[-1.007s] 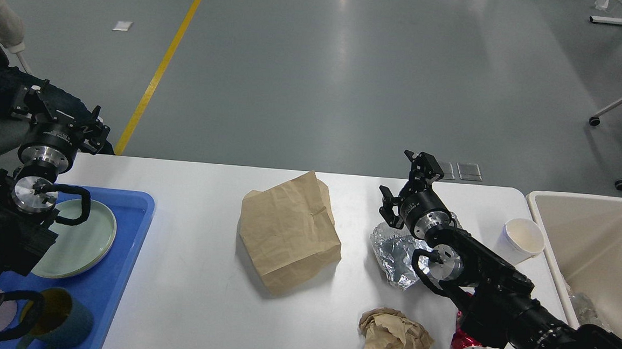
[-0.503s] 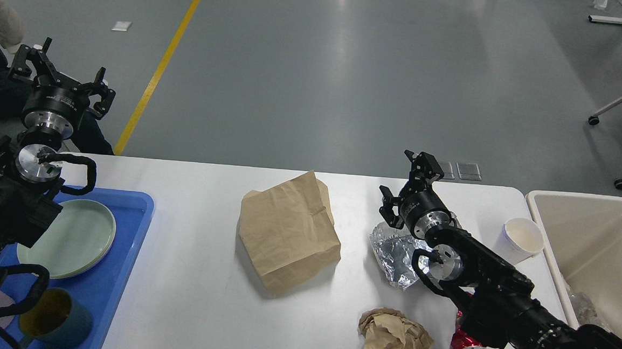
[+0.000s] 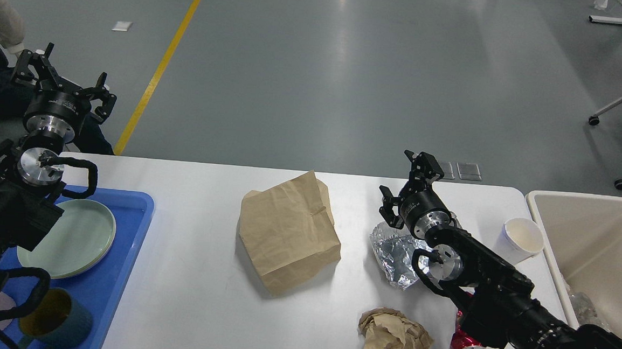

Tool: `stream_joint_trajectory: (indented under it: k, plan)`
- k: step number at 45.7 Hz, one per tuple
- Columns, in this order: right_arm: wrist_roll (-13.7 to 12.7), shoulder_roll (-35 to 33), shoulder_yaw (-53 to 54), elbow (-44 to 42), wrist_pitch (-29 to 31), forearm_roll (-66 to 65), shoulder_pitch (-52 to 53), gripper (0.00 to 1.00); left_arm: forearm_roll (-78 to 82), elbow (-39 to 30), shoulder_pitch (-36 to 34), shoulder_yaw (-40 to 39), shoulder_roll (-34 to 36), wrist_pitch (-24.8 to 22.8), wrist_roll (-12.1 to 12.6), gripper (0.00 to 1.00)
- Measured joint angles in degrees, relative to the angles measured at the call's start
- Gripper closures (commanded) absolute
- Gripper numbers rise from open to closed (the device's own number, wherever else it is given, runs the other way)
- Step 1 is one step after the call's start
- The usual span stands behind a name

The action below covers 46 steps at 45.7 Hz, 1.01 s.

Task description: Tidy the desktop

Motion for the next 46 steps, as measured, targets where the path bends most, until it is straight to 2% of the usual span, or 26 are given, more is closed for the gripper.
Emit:
stream_joint_trajectory:
  k: [22, 36, 46]
  plan:
    - [0.0, 0.0, 0.0, 0.0, 0.0, 0.0, 0.0, 0.0, -0.1, -0.2, 7.0, 0.0, -5.1, -1.5, 0.0, 0.04]
    - [0.0, 0.0, 0.0, 0.0, 0.0, 0.0, 0.0, 0.0, 0.0, -0.2, 8.5, 0.0, -5.5, -1.8, 0.2, 0.04]
    - [0.0, 0.0, 0.0, 0.0, 0.0, 0.0, 0.0, 0.0, -0.1, -0.4, 9.4, -0.1, -7.1, -2.8, -0.7, 0.04]
